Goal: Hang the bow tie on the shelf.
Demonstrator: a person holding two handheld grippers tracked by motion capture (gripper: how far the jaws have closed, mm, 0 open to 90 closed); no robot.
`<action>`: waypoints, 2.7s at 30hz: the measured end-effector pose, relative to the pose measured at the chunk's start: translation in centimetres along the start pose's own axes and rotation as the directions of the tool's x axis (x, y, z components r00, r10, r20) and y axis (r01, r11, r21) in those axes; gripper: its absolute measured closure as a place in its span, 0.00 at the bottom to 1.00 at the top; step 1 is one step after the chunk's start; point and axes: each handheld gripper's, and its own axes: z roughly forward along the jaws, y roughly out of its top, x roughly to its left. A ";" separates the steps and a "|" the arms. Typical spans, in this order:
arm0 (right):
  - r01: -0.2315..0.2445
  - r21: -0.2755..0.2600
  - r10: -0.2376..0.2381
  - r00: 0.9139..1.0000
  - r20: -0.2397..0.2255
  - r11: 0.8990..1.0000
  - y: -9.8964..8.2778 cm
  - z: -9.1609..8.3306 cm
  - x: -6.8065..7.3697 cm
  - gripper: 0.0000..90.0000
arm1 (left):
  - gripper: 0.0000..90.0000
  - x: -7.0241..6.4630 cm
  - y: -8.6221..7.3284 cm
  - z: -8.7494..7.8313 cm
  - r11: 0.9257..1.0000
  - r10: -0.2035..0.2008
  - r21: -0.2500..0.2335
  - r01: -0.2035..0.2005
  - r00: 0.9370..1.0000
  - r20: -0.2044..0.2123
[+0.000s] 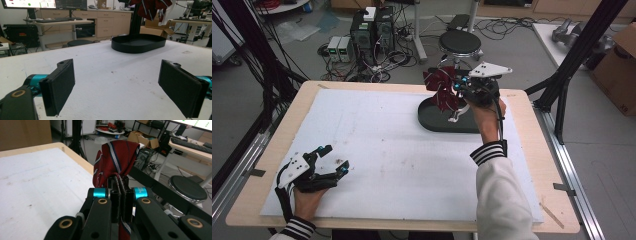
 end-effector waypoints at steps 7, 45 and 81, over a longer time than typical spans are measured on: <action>0.000 0.008 0.000 1.000 0.016 1.000 0.7 1.2 -0.7 0.98 | 0.16 0.0 0.0 0.0 1.000 -0.003 -0.005 0.003 1.000 0.000; -0.020 0.062 0.015 0.996 0.087 0.998 -0.3 5.5 -4.0 0.98 | 0.16 0.0 0.0 0.0 1.000 -0.002 -0.009 0.002 1.000 -0.002; 0.017 0.092 -0.027 0.994 0.109 0.996 0.2 7.9 -4.3 0.83 | 0.16 0.0 0.0 -0.1 1.000 0.000 -0.009 0.000 1.000 0.000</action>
